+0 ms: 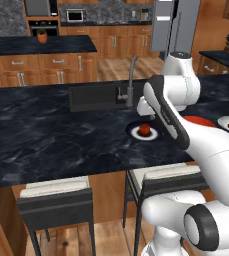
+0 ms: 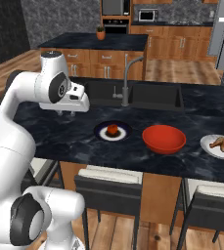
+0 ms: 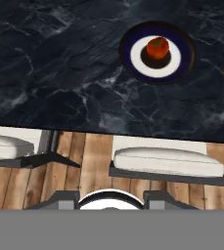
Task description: Pick the chicken drumstick and tomato from their plates and place them in the bowl. Then put the bowl in the fridge.
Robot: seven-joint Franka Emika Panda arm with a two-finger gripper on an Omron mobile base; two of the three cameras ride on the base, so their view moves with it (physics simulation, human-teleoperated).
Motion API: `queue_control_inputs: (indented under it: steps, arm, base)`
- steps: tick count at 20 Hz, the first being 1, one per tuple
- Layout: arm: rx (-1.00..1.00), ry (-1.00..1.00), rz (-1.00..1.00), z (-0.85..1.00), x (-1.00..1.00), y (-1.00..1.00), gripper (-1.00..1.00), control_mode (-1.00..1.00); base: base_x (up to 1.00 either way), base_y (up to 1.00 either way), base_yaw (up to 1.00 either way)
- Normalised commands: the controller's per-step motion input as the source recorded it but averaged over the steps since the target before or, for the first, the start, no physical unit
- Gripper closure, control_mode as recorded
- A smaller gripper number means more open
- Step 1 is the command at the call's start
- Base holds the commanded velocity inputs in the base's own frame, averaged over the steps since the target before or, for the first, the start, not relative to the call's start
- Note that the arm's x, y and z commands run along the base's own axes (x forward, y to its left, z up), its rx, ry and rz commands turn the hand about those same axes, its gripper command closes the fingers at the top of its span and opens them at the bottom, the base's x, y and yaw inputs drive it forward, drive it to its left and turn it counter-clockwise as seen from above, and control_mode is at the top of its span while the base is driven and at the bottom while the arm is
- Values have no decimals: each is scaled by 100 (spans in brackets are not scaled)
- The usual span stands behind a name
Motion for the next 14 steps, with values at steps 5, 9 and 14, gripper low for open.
queue_control_inputs:
  steps: [5, 9, 14]
  arm:
    - [3, -1, -10, -6, 2, 0, -100, -100]
    - [10, 0, -34, -13, 5, -6, -100, -100]
    - [5, 0, -36, -13, 11, -10, -100, -100]
  base:
    - [0, 0, 0]
    - [0, 0, 0]
    - [0, 0, 0]
